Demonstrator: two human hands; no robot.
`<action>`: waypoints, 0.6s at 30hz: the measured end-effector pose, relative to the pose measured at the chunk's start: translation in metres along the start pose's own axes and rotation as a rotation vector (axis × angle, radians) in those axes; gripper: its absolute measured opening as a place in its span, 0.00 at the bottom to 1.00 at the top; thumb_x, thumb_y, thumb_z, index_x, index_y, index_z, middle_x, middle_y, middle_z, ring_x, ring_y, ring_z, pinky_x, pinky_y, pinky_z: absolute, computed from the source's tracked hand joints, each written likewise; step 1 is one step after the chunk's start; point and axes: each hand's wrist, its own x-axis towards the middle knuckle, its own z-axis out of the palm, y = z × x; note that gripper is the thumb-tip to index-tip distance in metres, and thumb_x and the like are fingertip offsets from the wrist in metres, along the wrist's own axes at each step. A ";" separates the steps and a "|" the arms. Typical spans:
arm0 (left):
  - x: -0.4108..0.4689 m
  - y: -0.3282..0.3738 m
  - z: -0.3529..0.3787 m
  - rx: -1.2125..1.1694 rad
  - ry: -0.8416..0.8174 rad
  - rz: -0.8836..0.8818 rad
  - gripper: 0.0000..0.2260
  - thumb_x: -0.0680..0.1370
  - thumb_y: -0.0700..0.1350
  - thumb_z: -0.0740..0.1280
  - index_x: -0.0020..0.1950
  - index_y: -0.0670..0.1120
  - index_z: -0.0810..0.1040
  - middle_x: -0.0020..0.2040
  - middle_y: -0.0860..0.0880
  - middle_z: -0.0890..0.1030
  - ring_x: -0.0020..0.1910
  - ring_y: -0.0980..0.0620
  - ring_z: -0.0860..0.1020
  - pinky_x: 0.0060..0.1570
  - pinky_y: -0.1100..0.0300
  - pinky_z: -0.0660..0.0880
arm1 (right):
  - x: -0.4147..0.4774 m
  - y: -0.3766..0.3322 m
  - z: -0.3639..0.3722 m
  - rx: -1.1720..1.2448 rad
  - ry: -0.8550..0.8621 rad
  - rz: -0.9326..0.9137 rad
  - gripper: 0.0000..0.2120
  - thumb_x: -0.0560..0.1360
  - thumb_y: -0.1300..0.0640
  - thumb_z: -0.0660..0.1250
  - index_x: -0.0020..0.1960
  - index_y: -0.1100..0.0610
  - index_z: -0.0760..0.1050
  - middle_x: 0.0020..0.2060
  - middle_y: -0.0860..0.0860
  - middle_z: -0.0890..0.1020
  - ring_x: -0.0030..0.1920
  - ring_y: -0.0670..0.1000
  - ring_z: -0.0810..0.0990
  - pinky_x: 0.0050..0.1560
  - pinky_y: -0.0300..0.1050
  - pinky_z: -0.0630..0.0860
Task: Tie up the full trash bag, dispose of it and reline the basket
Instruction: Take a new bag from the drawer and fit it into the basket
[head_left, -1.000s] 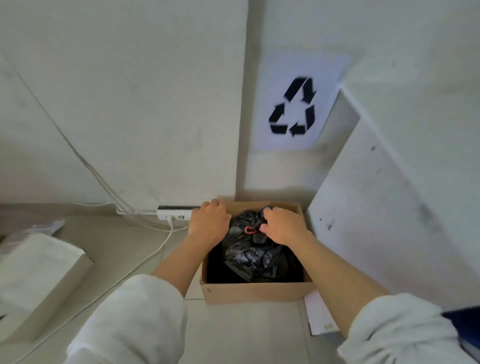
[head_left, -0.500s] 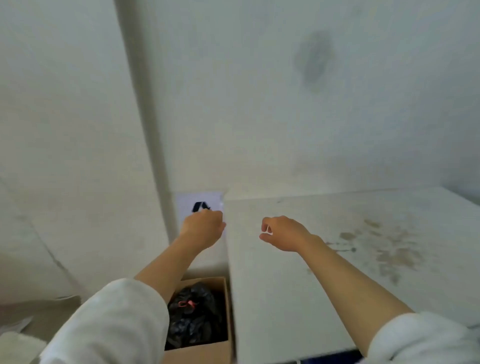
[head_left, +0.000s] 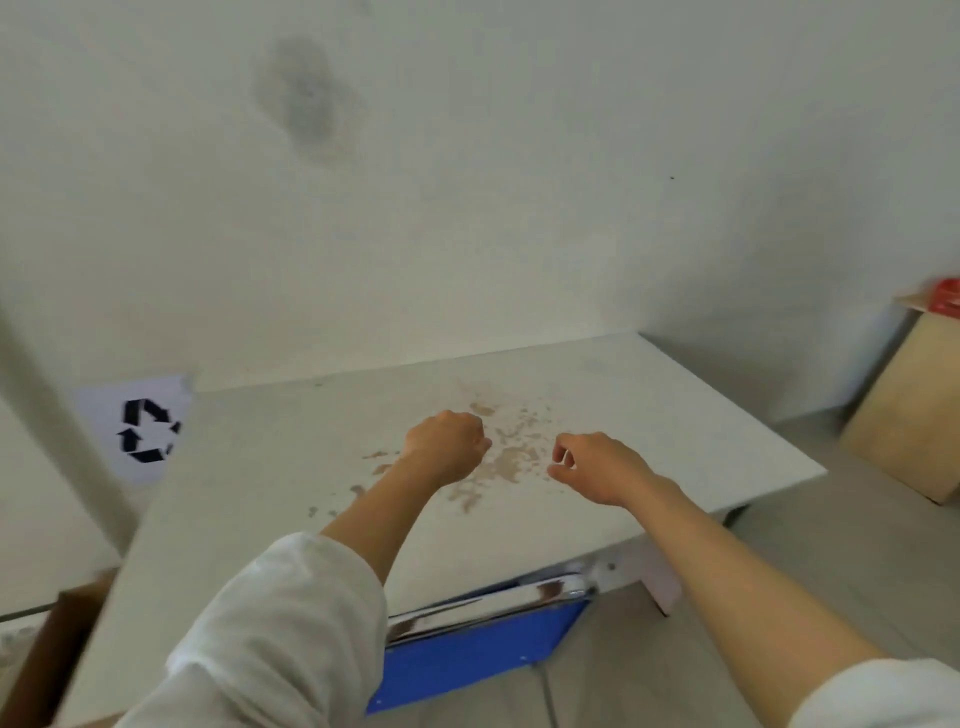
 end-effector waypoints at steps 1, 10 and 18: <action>0.015 0.022 0.018 -0.014 -0.013 0.017 0.15 0.81 0.53 0.57 0.60 0.48 0.76 0.58 0.45 0.78 0.55 0.44 0.77 0.47 0.55 0.72 | 0.004 0.029 0.005 -0.005 -0.005 0.012 0.14 0.79 0.47 0.59 0.59 0.55 0.72 0.56 0.53 0.78 0.52 0.54 0.77 0.51 0.48 0.75; 0.123 0.187 0.179 -0.050 -0.155 -0.012 0.16 0.82 0.51 0.56 0.65 0.46 0.73 0.63 0.46 0.75 0.58 0.45 0.75 0.54 0.52 0.74 | 0.043 0.260 0.071 0.079 -0.145 0.044 0.14 0.79 0.47 0.58 0.56 0.55 0.73 0.53 0.52 0.79 0.50 0.52 0.78 0.51 0.47 0.75; 0.131 0.260 0.316 -0.071 -0.026 -0.153 0.23 0.80 0.56 0.51 0.71 0.47 0.67 0.73 0.49 0.65 0.71 0.47 0.63 0.67 0.53 0.64 | 0.062 0.378 0.139 -0.008 0.140 -0.284 0.10 0.77 0.50 0.63 0.44 0.56 0.76 0.40 0.50 0.79 0.42 0.52 0.78 0.40 0.46 0.71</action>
